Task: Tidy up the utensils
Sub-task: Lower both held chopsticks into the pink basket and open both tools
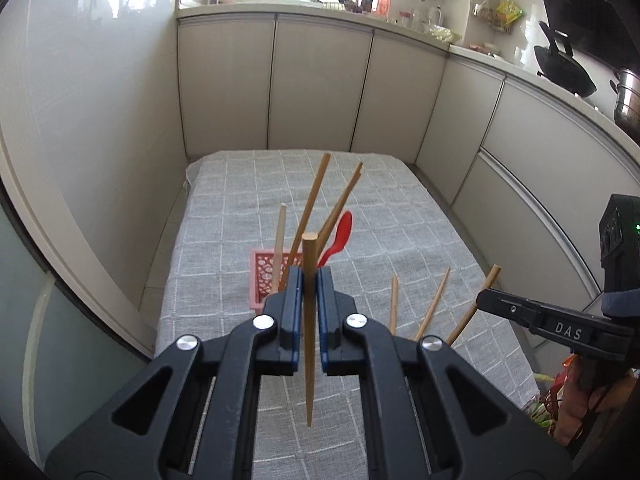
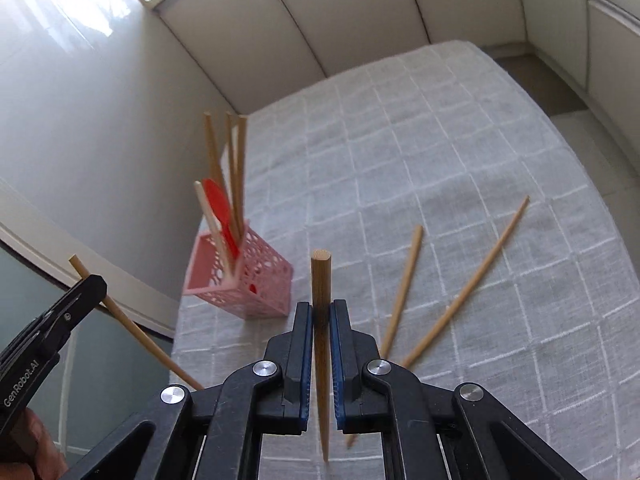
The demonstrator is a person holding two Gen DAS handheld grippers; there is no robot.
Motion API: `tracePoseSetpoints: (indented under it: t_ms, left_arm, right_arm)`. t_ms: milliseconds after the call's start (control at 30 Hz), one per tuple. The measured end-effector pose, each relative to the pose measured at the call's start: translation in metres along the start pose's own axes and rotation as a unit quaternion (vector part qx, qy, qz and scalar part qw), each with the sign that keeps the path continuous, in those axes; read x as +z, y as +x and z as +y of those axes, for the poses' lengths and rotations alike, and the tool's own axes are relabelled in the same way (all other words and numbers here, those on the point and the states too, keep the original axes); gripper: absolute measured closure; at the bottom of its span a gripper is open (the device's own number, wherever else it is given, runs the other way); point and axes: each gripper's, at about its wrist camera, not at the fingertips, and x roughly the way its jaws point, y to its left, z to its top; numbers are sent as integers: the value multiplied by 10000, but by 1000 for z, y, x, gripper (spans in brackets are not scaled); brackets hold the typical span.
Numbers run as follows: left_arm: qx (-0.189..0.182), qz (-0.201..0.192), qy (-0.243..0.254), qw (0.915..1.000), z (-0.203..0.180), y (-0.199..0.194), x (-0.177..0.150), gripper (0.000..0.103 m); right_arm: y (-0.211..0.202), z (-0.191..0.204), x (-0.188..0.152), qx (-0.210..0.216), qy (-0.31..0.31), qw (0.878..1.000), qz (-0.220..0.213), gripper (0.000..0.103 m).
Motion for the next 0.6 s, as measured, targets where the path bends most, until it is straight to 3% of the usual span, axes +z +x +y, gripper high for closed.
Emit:
tracePoseSetpoints:
  t_ms: [300,600]
  left_arm:
    - [284,-1325,-408,9899,17,-45,31,95]
    - [576,-1962,-436,9779,16,-29,48,95]
  right_arm:
    - [-41,43,22,282,-380,9929,-1095,97]
    - [-51,70,43,602,-426,9836,-1645,97]
